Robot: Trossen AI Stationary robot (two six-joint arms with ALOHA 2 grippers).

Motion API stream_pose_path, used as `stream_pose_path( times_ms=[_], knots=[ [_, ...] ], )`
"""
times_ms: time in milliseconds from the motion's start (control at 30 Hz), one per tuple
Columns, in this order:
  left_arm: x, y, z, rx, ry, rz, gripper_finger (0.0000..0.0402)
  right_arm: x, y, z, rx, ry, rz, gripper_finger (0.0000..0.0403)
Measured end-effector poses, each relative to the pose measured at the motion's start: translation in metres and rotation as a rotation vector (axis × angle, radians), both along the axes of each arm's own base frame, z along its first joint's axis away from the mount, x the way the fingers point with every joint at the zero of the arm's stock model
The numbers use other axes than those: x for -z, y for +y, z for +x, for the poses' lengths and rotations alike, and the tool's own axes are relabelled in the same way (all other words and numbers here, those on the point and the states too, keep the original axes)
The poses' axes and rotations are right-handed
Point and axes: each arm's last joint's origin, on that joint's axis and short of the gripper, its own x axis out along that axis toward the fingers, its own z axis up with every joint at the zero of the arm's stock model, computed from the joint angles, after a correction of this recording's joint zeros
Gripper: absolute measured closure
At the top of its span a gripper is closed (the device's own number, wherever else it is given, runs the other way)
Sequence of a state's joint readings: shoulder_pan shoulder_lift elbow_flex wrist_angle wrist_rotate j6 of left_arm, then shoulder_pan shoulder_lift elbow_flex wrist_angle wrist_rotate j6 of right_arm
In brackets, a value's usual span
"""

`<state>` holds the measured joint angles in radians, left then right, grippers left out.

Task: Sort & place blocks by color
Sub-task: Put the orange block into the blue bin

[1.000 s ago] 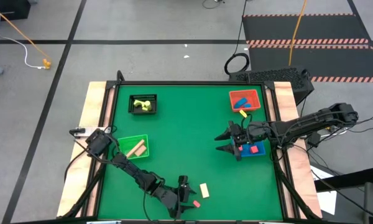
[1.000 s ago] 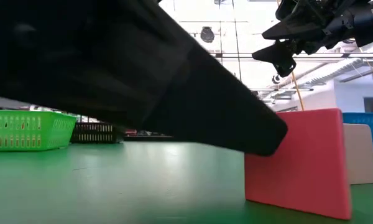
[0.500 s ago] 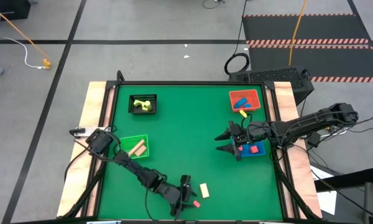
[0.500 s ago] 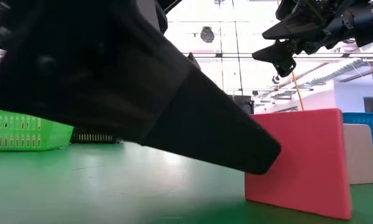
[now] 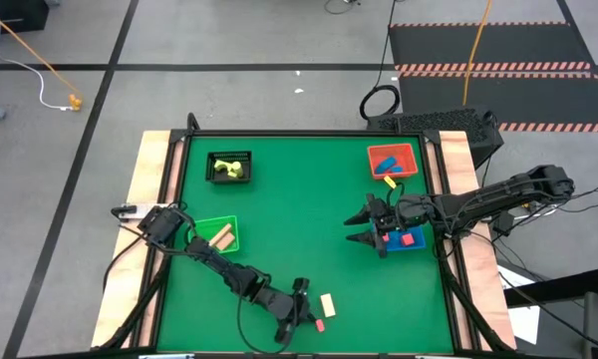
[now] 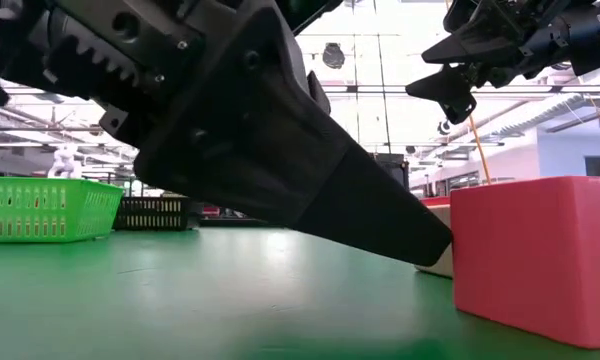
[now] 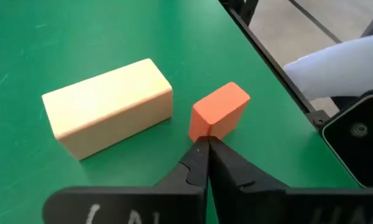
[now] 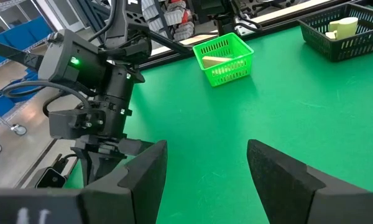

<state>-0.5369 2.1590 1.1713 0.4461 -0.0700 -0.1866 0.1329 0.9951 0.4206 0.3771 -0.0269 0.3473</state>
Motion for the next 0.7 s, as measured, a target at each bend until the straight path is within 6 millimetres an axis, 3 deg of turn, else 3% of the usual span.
stream_pose_path(
  times_ms=[167, 400, 567, 700],
  knots=[
    [0.000, -0.001, 0.000, -0.042, 0.032, -0.065, 0.0372, 0.000, 0.000, 0.000, 0.000, 0.000, 0.000, 0.0188],
    [-0.001, -0.004, -0.002, -0.120, 0.054, -0.149, 0.0303, 0.000, 0.000, 0.000, 0.000, 0.000, 0.000, 0.0188],
    [-0.013, -0.017, -0.003, -0.078, -0.057, -0.213, 0.0246, 0.000, 0.000, 0.000, 0.000, 0.000, 0.000, 0.0188],
    [-0.014, -0.024, -0.007, -0.016, -0.113, -0.135, 0.0208, 0.000, 0.000, 0.000, 0.000, 0.000, 0.000, 0.0188]
  ],
)
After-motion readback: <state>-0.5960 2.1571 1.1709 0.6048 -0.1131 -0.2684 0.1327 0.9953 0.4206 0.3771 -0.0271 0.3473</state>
